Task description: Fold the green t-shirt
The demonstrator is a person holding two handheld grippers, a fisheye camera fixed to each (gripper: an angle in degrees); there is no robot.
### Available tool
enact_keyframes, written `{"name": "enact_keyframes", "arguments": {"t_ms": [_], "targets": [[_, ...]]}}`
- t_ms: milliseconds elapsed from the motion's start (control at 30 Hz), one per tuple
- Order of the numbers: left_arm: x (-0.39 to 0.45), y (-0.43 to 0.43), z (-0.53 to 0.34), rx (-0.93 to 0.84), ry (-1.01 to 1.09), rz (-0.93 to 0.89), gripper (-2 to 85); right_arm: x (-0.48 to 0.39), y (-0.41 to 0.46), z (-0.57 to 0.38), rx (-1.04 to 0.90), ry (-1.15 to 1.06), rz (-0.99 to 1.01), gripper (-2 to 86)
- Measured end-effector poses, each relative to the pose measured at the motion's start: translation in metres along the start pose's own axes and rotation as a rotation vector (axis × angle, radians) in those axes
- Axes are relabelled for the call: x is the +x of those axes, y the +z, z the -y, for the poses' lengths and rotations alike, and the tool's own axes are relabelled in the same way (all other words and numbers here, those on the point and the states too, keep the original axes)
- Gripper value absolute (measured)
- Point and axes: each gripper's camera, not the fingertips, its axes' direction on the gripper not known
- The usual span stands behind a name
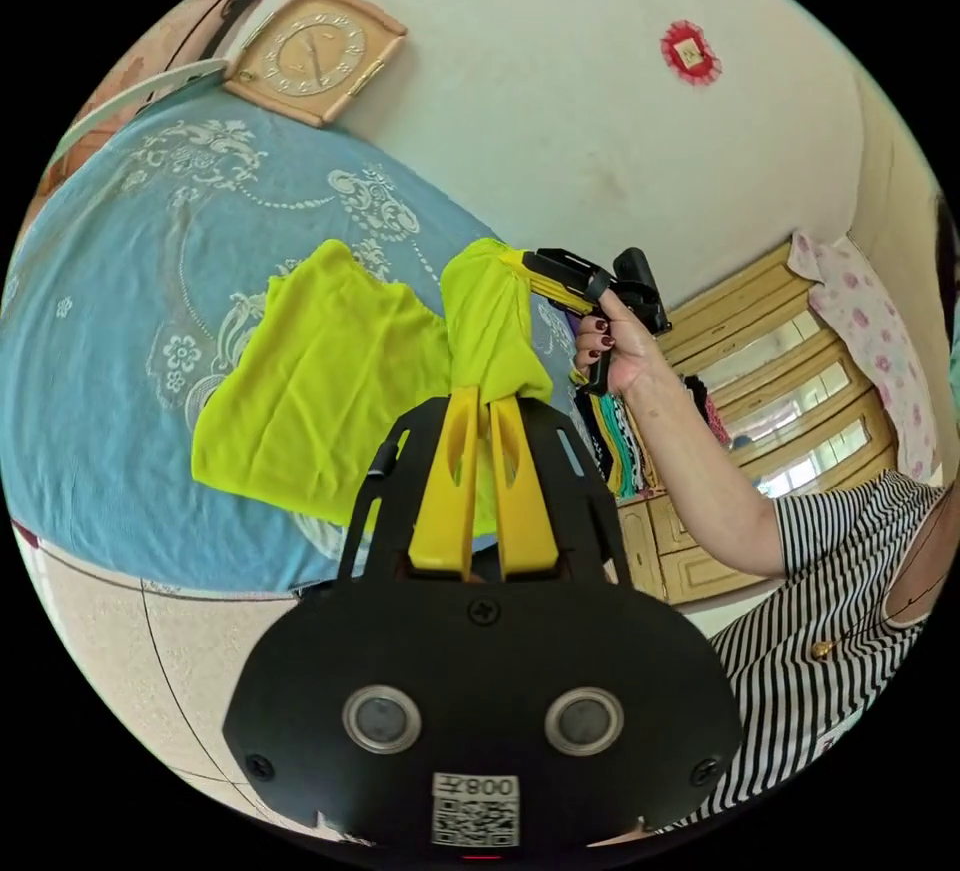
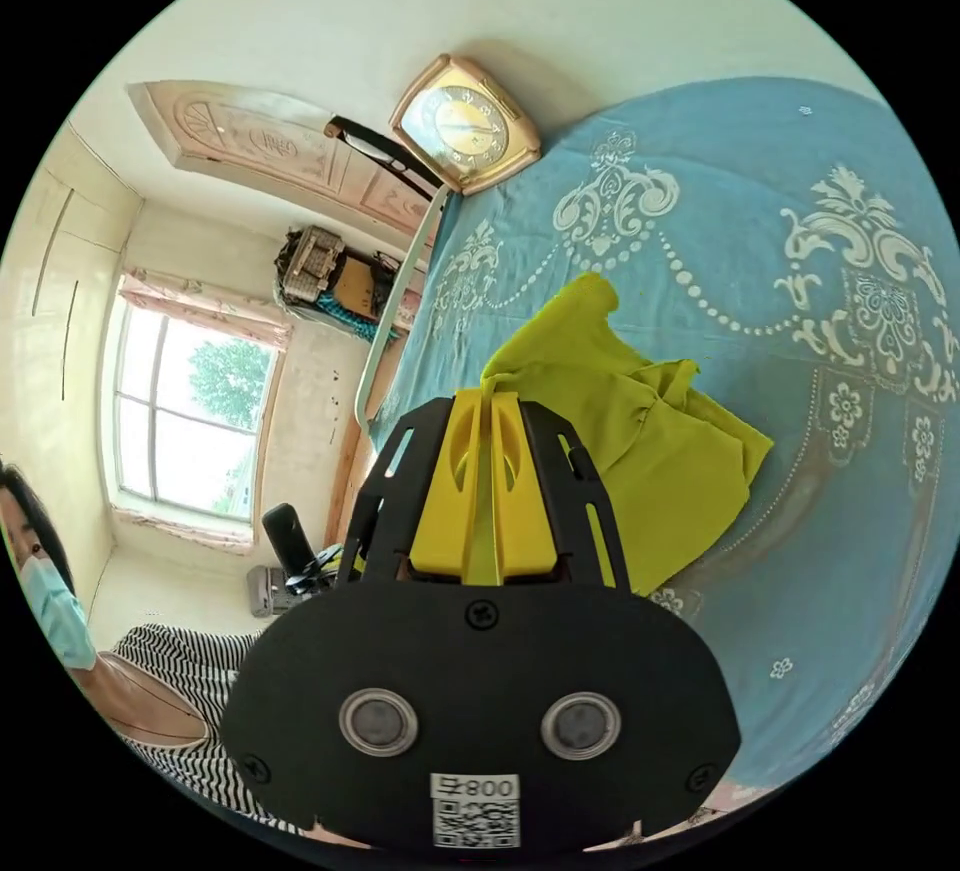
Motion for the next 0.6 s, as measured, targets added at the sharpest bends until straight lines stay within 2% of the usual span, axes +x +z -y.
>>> {"name": "enact_keyframes", "arguments": {"t_ms": [167, 600], "targets": [[-0.067, -0.029, 0.005, 0.045, -0.168, -0.011, 1.6, -0.036, 0.05, 0.028, -0.105, -0.01, -0.028, 1.0], [-0.156, -0.075, 0.027, 0.095, -0.318, -0.034, 1.2, -0.102, 0.095, 0.069, -0.179, 0.005, -0.044, 1.1]]}}
